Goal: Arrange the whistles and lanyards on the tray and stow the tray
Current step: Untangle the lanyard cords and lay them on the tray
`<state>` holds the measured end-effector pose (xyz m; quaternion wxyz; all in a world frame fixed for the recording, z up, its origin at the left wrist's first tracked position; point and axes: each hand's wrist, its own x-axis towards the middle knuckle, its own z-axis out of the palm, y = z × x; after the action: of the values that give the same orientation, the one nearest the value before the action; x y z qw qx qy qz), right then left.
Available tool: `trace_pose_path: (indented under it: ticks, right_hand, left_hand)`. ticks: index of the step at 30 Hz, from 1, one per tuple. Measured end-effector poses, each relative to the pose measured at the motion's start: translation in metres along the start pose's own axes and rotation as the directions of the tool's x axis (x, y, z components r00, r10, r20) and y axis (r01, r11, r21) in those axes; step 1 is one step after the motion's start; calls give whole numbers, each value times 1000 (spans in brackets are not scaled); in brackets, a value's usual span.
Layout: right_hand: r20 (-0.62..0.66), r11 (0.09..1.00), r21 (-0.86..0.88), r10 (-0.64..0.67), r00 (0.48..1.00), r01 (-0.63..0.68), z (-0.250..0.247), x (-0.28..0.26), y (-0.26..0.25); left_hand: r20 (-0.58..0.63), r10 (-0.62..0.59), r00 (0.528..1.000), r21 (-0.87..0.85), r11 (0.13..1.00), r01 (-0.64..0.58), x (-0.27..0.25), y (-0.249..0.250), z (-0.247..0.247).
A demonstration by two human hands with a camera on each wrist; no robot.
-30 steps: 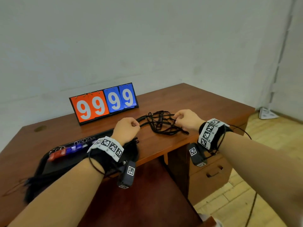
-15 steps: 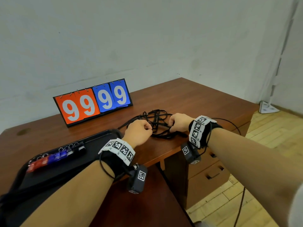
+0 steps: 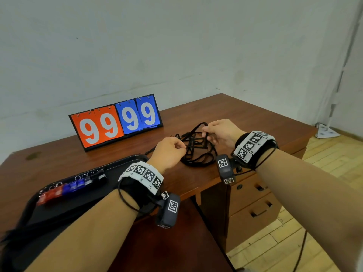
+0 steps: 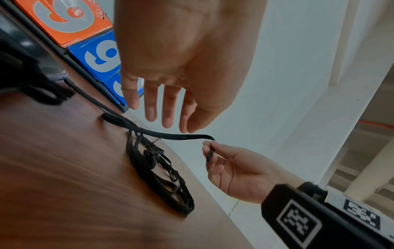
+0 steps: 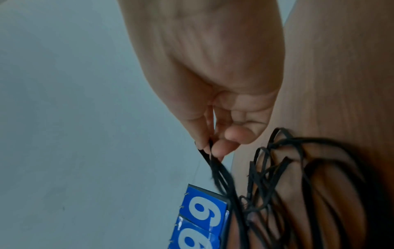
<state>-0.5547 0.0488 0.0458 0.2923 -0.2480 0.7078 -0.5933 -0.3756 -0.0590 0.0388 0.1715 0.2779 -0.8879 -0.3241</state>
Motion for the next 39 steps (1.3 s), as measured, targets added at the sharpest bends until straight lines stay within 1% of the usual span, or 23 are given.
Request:
trace_pose_path:
  ticks: [3, 6, 9, 12, 14, 16, 19, 22, 24, 27, 31, 36, 39]
  right_hand:
    - [55, 989, 147, 25, 998, -33, 4, -4, -7]
    - [63, 973, 228, 16, 998, -30, 10, -7, -13]
    - [98, 968, 249, 4, 995, -28, 19, -13, -15]
    - [127, 975, 219, -8, 992, -20, 26, -20, -17]
    - [155, 982, 190, -34, 987, 4, 27, -24, -20]
    - [200, 986, 162, -80, 977, 47, 29, -28, -25]
    - [273, 984, 142, -143, 951, 107, 33, -35, -36]
    - [344, 974, 161, -205, 916, 157, 40, -44, -47]
    - [361, 962, 186, -255, 897, 198, 43, -49, -54]
    - [332, 936, 278, -306, 892, 217, 42, -52, -63]
    - [257, 890, 402, -336, 906, 216, 32, -51, -69]
    - [207, 836, 511, -344, 916, 199, 25, -50, -71]
    - [173, 784, 592, -350, 920, 187, 21, -49, -73]
  left_hand:
    - [-8, 6, 1000, -60, 998, -6, -1, 1, 0]
    - [-29, -22, 999, -193, 981, 16, -1, 5, 0]
    - [-31, -78, 996, -351, 934, 63, -3, 13, -1]
    - [-49, -142, 989, -441, 891, 106, -3, 14, -6]
    - [-88, -167, 982, -435, 894, 113, -2, 9, -10]
    - [-122, -154, 980, -392, 915, 96, -2, 6, -15]
    - [-153, -68, 986, -385, 923, 3, 1, 6, -21]
    - [-112, 10, 994, -431, 901, -57, 5, 12, -26]
    - [-118, 28, 993, -442, 894, -78, 6, 14, -27]
    - [-170, 8, 985, -388, 919, -75, 6, 12, -27]
    - [-166, -25, 986, -330, 943, -31, 4, 3, -27]
    - [-54, -56, 997, -303, 952, 37, 0, -2, -27]
    - [-38, -52, 998, -312, 949, 37, -2, -1, -27]
